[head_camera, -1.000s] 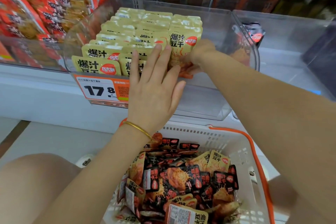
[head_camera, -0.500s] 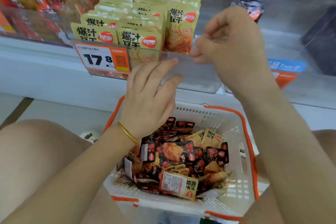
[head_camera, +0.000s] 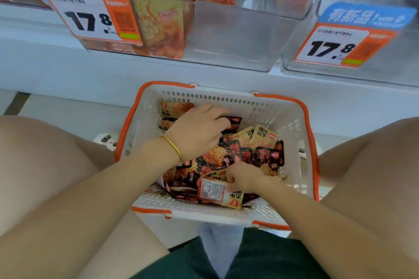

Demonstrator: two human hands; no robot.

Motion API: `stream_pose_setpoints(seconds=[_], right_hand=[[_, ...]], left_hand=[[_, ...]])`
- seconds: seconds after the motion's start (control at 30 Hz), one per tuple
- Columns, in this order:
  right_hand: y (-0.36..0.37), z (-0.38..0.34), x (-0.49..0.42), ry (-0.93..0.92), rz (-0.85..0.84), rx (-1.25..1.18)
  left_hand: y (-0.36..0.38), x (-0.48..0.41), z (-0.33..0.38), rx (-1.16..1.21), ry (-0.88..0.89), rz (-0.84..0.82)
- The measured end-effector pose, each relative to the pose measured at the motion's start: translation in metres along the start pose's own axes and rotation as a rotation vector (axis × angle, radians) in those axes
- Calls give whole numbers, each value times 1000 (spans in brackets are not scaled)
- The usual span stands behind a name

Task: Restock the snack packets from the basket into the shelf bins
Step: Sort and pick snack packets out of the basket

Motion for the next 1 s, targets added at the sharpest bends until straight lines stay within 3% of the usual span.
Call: stream_pose_setpoints(seconds=[0.07,0.13,0.23,0.3,0.37,0.4,0.47,0.53,0.63,0.77,0.9,1.0], right_hand=[[1,2,-3,-4,6,35],[-12,4,0,-21,34,-86],[-50,11,16,68,91,-819],[-74,13,32,59,40,-1317],[-92,13,45,12,-7,-1594],[-98,11,51,-8,-26,-1666],[-107,5,62,-47,-13,-1695],[-117,-1,72,-95,154,-1550],[-132,-9,91,-206,503,-1304],[-146,-31,122,-508,503,-1283],[-171,-52,150,-624,666,-1073],[-202,-61,170,-718,766,-1041]], left_hand=[[3,-2,5,27,16,-49],[7,-4,9,50,16,-162],[8,0,13,10,33,-441],[3,3,13,13,16,-525],[-3,3,9,-5,0,-461],[-7,1,7,16,3,-349],[-23,-3,4,143,-26,-68],[-47,-7,1,335,-183,137],[-76,-10,-8,635,-437,277],[-100,-8,-9,1032,-458,380],[-133,-10,-3,1026,-380,497],[-163,-9,-3,891,-384,735]])
Point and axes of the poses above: each hand's wrist, its own x-axis away from the middle knuckle, its own y-axis out of the palm, z = x × y, the point moved 2 cm from there along -x, towards the middle knuckle, and after that the axes turned 3 degrees about -y, right-handed, at the moved point
